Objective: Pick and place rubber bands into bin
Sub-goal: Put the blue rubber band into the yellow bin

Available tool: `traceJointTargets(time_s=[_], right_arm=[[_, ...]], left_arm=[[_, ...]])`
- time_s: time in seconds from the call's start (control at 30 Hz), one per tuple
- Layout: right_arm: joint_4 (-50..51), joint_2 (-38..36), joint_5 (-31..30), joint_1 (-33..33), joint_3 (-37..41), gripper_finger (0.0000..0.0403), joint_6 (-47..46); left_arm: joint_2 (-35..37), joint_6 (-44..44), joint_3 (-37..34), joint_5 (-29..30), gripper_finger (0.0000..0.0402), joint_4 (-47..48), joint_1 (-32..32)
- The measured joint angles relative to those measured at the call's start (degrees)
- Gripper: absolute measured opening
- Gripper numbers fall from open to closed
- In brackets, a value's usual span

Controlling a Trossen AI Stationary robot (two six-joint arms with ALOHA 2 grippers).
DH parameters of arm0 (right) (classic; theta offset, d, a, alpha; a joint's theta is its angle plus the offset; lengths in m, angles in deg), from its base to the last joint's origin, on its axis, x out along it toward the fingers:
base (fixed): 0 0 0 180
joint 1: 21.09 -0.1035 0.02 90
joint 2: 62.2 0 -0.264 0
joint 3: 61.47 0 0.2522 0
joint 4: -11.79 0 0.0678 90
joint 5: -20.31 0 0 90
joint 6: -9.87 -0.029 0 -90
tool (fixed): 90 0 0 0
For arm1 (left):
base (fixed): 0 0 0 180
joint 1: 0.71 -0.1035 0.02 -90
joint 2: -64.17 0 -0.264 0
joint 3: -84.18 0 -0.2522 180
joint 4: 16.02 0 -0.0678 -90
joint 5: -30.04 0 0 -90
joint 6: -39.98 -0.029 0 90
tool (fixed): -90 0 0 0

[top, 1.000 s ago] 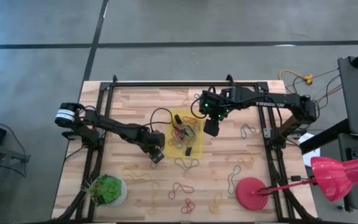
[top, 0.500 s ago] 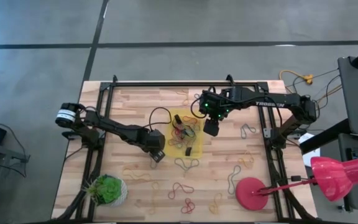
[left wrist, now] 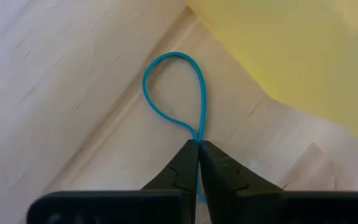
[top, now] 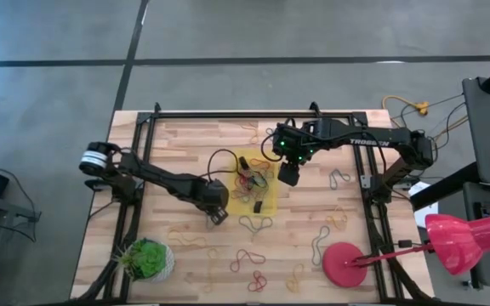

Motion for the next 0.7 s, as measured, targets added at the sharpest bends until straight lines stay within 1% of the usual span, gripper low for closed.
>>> traceJointTargets(time_s=[0.1,0.17,0.27,0.37,0.47,0.57,0.7], right_arm=[[0.00,0.00,-0.01,0.00,0.00,0.0194,0.00],[0.00,0.00,-0.01,0.00,0.00,0.0194,0.00],[0.00,0.00,-0.05,0.00,0.00,0.0194,0.00],[0.02,0.00,-1.03,0.00,0.00,0.0194,0.02],[0.02,0.00,-1.73,0.04,0.00,0.0194,0.28],[0.03,0.00,-2.88,0.02,0.00,0.0194,0.50],[0.05,0.00,-2.99,0.02,0.00,0.0194,1.31]], left_arm=[[2.96,-1.89,1.44,0.90,0.0001,1.14,0.00],[5.06,-2.48,2.76,3.06,0.0000,0.39,-0.06],[10.02,-3.16,5.73,7.00,0.0000,4.65,-0.19],[12.58,-3.71,8.44,10.08,0.0000,10.90,-0.17],[15.72,-7.45,12.30,11.57,0.0000,11.24,-0.65],[16.16,-11.83,16.20,11.91,0.0000,10.10,-2.00],[13.03,-17.63,22.25,11.60,0.0000,7.27,-4.44]])
